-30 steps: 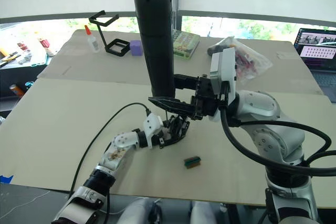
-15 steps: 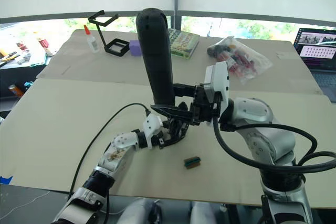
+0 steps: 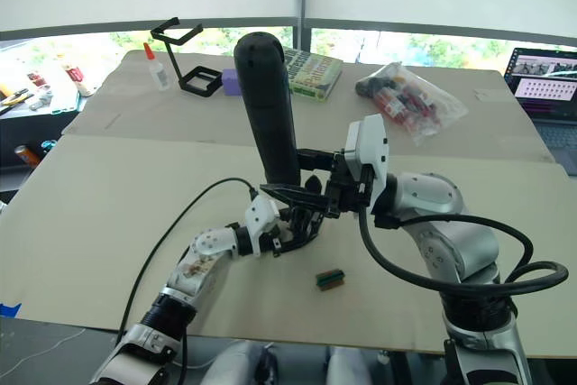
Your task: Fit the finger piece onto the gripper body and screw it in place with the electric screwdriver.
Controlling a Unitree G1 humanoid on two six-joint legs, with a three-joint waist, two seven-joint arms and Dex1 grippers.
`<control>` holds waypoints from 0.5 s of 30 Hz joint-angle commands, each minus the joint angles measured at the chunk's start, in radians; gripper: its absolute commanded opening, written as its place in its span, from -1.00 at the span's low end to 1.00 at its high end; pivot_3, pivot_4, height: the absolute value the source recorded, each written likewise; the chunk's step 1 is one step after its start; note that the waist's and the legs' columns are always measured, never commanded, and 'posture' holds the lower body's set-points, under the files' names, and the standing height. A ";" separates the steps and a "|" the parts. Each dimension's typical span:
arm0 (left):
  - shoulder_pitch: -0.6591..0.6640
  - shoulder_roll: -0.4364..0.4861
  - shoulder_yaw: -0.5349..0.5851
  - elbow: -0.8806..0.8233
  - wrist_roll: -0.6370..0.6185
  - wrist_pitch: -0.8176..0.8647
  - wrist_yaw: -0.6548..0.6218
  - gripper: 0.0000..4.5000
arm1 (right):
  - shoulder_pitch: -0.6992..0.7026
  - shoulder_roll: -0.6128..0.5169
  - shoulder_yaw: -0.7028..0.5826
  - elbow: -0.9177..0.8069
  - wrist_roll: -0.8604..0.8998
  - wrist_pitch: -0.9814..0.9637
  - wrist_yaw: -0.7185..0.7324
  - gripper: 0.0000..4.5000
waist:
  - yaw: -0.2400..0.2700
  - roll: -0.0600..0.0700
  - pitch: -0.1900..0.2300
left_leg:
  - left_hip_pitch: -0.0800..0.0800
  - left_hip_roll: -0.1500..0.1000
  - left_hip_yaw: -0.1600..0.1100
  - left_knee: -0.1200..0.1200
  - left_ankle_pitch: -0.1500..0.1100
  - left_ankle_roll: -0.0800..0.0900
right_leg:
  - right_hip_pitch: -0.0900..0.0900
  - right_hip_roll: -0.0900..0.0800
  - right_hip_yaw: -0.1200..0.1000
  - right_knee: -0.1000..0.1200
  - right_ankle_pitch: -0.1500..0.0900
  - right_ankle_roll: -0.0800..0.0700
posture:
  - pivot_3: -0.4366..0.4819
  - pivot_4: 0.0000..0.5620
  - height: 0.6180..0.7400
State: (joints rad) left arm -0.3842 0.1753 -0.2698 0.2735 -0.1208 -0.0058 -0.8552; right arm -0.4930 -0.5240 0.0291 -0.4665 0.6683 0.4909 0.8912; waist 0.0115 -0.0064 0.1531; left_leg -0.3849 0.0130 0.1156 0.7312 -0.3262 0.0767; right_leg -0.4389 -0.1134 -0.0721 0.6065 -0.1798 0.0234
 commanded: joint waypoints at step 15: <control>0.031 0.005 -0.031 0.003 0.011 0.028 -0.016 0.13 | -0.001 0.007 -0.005 -0.039 0.011 -0.012 -0.012 -0.14 | 0.000 0.000 0.000 | 0.000 0.000 0.000 0.000 0.000 0.000 | 0.000 0.000 0.000 0.001 0.000 0.000 | -0.05 -0.47 1.00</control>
State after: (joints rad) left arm -0.3832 0.1754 -0.2698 0.2694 -0.1217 0.0001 -0.8551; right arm -0.4904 -0.5196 0.0355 -0.4666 0.6682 0.4918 0.8839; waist 0.0116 -0.0064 0.1531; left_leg -0.3849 0.0129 0.1158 0.7312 -0.3262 0.0767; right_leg -0.4388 -0.1134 -0.0721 0.6073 -0.1798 0.0234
